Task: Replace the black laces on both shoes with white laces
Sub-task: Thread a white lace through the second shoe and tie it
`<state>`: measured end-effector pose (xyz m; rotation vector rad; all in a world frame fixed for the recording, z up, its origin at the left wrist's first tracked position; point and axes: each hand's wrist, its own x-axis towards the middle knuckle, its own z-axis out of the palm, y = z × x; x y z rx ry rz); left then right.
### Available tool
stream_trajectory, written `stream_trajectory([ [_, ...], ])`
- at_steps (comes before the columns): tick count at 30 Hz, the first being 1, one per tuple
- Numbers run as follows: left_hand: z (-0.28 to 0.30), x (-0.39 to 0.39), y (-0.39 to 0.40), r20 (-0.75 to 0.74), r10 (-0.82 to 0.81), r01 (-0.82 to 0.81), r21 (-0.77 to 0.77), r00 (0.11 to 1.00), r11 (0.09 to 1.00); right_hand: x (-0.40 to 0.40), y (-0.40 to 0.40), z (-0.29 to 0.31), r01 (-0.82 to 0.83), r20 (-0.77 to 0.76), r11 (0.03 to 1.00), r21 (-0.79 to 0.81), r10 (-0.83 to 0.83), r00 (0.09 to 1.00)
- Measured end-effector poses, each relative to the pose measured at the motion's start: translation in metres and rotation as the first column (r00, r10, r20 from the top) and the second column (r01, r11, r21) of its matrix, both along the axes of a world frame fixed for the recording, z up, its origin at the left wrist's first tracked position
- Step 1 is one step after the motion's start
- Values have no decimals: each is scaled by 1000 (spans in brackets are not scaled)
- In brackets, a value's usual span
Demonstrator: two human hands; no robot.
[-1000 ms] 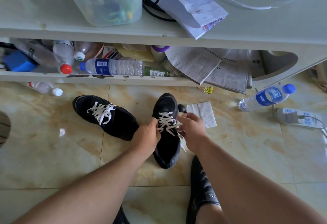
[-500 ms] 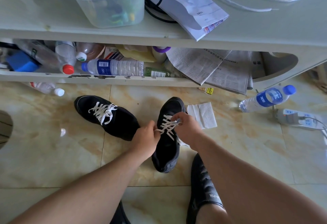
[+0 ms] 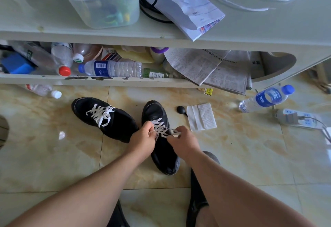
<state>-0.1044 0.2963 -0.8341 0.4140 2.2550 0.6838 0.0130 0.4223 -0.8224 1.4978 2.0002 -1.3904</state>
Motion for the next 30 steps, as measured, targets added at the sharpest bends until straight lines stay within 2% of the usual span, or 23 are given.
stream_trajectory([
  [2, 4, -6, 0, -60, -44, 42, -21, 997, 999, 0, 2, 0, -14, -2, 1000, 25, 14, 1000],
  [4, 8, -10, 3, -67, 8, -8, -1, 998, 1000, 1, 5, -1, -20, -11, 999, 35, 21, 1000],
  [6, 11, -14, 9, 9, 129, -130, 52, 992, 990, 2, 7, -1, -23, -16, 999, 42, 24, 1000],
  [8, 11, -16, 11, 61, 172, -176, 67, 983, 982, 2, 7, -2, -17, -25, 999, 45, 18, 1000],
  [11, 6, -16, 9, 68, 114, -115, 23, 991, 993, 2, 6, -2, 6, -26, 999, 34, -5, 1000],
  [14, 5, -14, 7, 96, 134, -138, 41, 986, 990, 2, 7, -3, 5, -28, 1000, 28, -4, 1000],
  [18, 9, -8, -2, 146, 164, -177, 80, 976, 981, 8, 5, 3, 42, -106, 991, -130, -56, 993],
  [21, 12, 2, -16, 39, 161, -163, 74, 986, 984, 16, -2, -1, -63, -66, 987, -145, 54, 996],
  [23, 13, 12, -27, -28, 184, -182, 71, 983, 981, 18, -6, -6, 1, -73, 986, -168, -13, 997],
  [25, 13, 22, -36, 8, 175, -175, 27, 985, 984, 16, -8, -6, 84, -79, 976, -203, -102, 992],
  [27, 7, 29, -44, 94, 102, -100, -18, 990, 995, 15, -10, -6, 138, -78, 964, -227, -159, 984],
  [30, 2, 33, -48, 126, 53, -50, -27, 991, 998, 15, -11, -3, 139, -64, 975, -171, -152, 986],
])
